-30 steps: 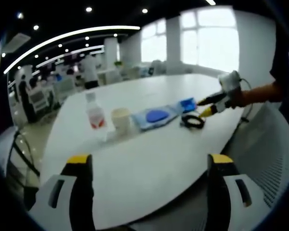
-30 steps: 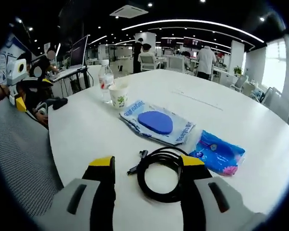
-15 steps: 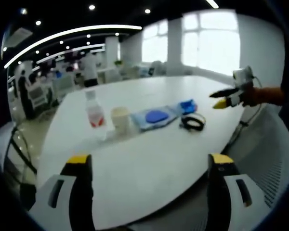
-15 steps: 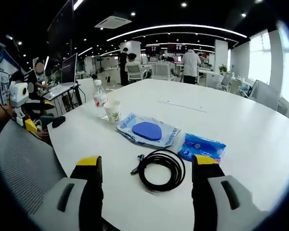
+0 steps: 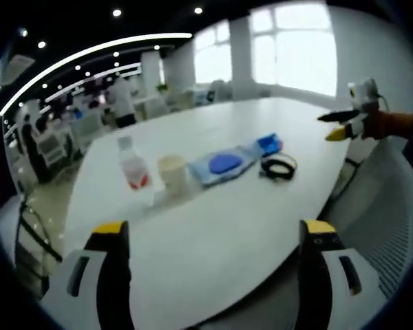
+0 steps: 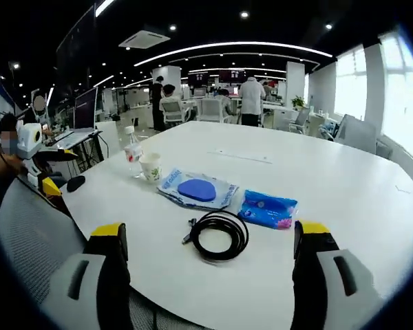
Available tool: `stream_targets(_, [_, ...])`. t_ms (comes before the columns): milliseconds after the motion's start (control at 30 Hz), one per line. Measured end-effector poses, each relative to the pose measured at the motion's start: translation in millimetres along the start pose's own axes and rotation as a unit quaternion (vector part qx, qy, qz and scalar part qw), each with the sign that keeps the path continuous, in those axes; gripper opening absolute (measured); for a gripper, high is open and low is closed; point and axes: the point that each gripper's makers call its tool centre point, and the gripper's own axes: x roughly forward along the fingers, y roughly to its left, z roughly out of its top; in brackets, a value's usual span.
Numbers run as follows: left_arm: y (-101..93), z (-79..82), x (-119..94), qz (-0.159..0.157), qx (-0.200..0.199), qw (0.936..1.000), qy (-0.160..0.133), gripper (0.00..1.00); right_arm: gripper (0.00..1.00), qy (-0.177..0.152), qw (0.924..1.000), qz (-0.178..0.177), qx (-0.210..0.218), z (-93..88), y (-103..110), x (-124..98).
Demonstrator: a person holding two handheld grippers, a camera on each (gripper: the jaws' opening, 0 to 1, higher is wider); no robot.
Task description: Arrange the tabletop items into an orderly group along one side of the table until the central work area is clear of visible clutter.
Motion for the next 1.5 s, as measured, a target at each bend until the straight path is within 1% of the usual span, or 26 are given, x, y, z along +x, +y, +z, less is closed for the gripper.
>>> stream_targets(67, [-2.2, 5.7, -1.9, 0.0, 0.0, 1.0, -0.006, 1.0, 1.0, -0.003, 0.9999, -0.01, 0.005, -0.3, 0.1, -4.6])
stream_targets(100, [-2.1, 11.0, -3.1, 0.006, 0.0, 0.9999, -0.015, 1.0, 1.0, -0.006, 0.9998, -0.015, 0.009, -0.5, 1.1, -6.6])
stream_targets(167, [-1.8, 14.2, -4.7, 0.014, -0.004, 0.9996, -0.025, 1.0, 1.0, -0.002, 0.9997, -0.02, 0.012, -3.2, 2.8, -7.6])
stream_targets(200, [-1.4, 13.4, -5.2, 0.016, -0.007, 0.9995, -0.027, 1.0, 1.0, 0.005, 0.9997, -0.022, 0.008, -7.0, 5.1, -7.8])
stream_targets(267, [1.4, 10.4, -5.8, 0.028, -0.007, 0.9991, -0.03, 1.0, 1.0, 0.002, 0.9995, -0.031, 0.0, -9.1, 6.7, -8.2])
stream_targets(333, [0.9, 7.7, -5.6, 0.031, 0.0, 0.999, -0.031, 1.0, 1.0, 0.004, 0.9993, -0.035, -0.007, -12.9, 11.5, -7.0])
stream_targets(400, [-0.7, 3.4, -4.8, 0.029, 0.014, 0.9991, -0.027, 1.0, 1.0, 0.002, 0.9992, -0.037, -0.015, -15.5, 16.6, -4.7])
stream_targets(467, [-0.5, 0.9, -4.5, 0.026, 0.015, 0.9992, -0.026, 1.0, 1.0, 0.0, 0.9993, -0.035, -0.009, -16.8, 19.6, -2.3])
stream_targets(500, [-0.3, 1.3, -4.6, 0.024, 0.011, 0.9993, -0.027, 1.0, 1.0, 0.0, 0.9992, -0.038, -0.011, -15.8, 17.4, -2.7])
stream_targets(533, [2.2, 1.4, -3.6, 0.023, 0.001, 0.9991, -0.035, 1.0, 1.0, -0.011, 0.9985, -0.051, -0.016, -11.4, 11.9, -4.4])
stream_targets(567, [3.2, 3.4, -4.0, 0.023, -0.003, 0.9989, -0.041, 1.0, 1.0, -0.025, 0.9984, -0.05, -0.006, -7.4, 11.1, -4.3])
stream_targets(600, [5.1, 5.7, -4.4, 0.026, -0.006, 0.9984, -0.05, 1.0, 1.0, -0.023, 0.9986, -0.047, 0.003, -8.5, 11.6, -3.6])
stream_targets(633, [7.8, 6.0, -4.7, 0.028, -0.009, 0.9981, -0.053, 1.0, 1.0, -0.015, 0.9985, -0.052, 0.001, -11.5, 10.0, -2.4])
stream_targets(700, [9.9, 4.9, -3.6, 0.028, -0.015, 0.9981, -0.054, 1.0, 1.0, -0.005, 0.9981, -0.057, -0.021, -15.2, 8.2, -0.5])
stream_targets(767, [9.1, 3.8, -2.7, 0.025, -0.017, 0.9982, -0.051, 1.0, 1.0, -0.004, 0.9985, -0.052, -0.017, -15.2, 10.3, 0.6])
stream_targets(967, [9.0, 4.3, -1.5, 0.026, -0.004, 0.9984, -0.051, 1.0, 1.0, -0.007, 0.9984, -0.048, -0.029, -13.7, 12.0, 2.8])
stream_targets(1033, [10.6, 5.4, -1.6, 0.029, -0.007, 0.9981, -0.054, 1.0, 1.0, -0.003, 0.9983, -0.047, -0.035, -15.1, 12.3, 3.9])
stream_targets(1100, [12.0, 7.1, -1.9, 0.031, -0.009, 0.9978, -0.059, 1.0, 1.0, -0.006, 0.9977, -0.05, -0.045, -13.3, 12.2, 4.1])
stream_targets(1167, [13.8, 6.1, -1.1, 0.032, -0.014, 0.9978, -0.057, 1.0, 1.0, -0.007, 0.9974, -0.049, -0.052, -12.4, 12.7, 4.3])
stream_targets(1367, [16.0, 7.5, -1.6, 0.037, -0.017, 0.9974, -0.061, 1.0, 1.0, -0.006, 0.998, -0.046, -0.043, -13.4, 12.9, 5.7])
stream_targets(1433, [16.6, 7.3, -1.4, 0.037, -0.017, 0.9974, -0.06, 1.0, 0.97, -0.005, 0.9981, -0.046, -0.041, -13.9, 12.3, 5.8])
stream_targets(1500, [16.6, 7.2, -1.3, 0.037, -0.017, 0.9974, -0.059, 1.0, 0.97, -0.004, 0.998, -0.049, -0.041, -14.2, 11.5, 5.8])
